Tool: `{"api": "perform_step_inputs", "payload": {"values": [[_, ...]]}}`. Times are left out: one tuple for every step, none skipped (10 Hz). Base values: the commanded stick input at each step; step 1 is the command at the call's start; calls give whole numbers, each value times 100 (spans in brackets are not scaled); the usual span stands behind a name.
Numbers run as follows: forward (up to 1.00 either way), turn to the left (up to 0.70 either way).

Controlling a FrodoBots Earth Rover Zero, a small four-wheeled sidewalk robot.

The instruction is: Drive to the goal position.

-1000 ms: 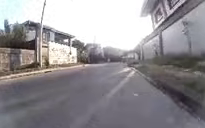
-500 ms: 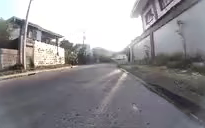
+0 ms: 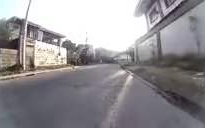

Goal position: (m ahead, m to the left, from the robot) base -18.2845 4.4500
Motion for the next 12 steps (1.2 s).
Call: {"api": "perform_step_inputs", "payload": {"values": [[100,0],[100,0],[100,0],[100,0],[100,0],[100,0],[100,0],[100,0],[100,0],[100,0],[100,0],[100,0]]}}
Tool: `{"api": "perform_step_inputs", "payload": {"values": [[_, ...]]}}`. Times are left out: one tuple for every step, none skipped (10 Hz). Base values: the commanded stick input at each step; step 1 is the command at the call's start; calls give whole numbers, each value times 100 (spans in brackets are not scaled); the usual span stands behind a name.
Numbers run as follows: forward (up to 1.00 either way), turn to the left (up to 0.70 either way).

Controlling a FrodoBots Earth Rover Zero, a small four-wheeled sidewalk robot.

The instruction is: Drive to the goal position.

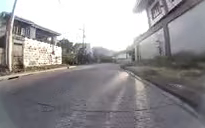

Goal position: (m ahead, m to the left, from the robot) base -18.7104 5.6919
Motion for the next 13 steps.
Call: {"api": "perform_step_inputs", "payload": {"values": [[100,0],[100,0],[100,0],[100,0],[100,0],[100,0],[100,0],[100,0],[100,0],[100,0],[100,0],[100,0],[100,0]]}}
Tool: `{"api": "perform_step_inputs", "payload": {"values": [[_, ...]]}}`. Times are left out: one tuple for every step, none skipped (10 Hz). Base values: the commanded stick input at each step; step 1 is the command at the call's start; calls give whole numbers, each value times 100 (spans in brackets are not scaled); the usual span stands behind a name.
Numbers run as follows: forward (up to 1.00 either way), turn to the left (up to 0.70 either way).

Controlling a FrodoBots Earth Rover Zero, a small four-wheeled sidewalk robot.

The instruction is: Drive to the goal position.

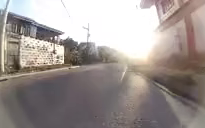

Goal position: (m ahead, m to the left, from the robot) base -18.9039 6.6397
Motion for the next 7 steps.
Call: {"api": "perform_step_inputs", "payload": {"values": [[100,0],[66,0],[19,0],[0,0],[0,0],[0,0],[0,0]]}}
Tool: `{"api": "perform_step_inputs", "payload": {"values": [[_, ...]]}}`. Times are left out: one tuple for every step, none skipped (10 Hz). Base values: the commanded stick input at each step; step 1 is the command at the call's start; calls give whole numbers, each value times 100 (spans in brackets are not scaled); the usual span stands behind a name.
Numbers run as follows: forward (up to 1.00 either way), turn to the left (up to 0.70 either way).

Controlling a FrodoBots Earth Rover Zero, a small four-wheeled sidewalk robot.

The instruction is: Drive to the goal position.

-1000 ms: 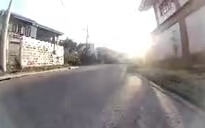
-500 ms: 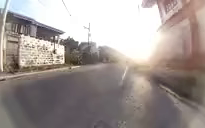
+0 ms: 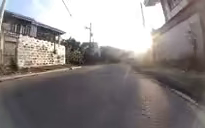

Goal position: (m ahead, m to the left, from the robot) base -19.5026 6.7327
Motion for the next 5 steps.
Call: {"api": "perform_step_inputs", "payload": {"values": [[0,0],[0,0],[0,0],[0,0],[0,1]]}}
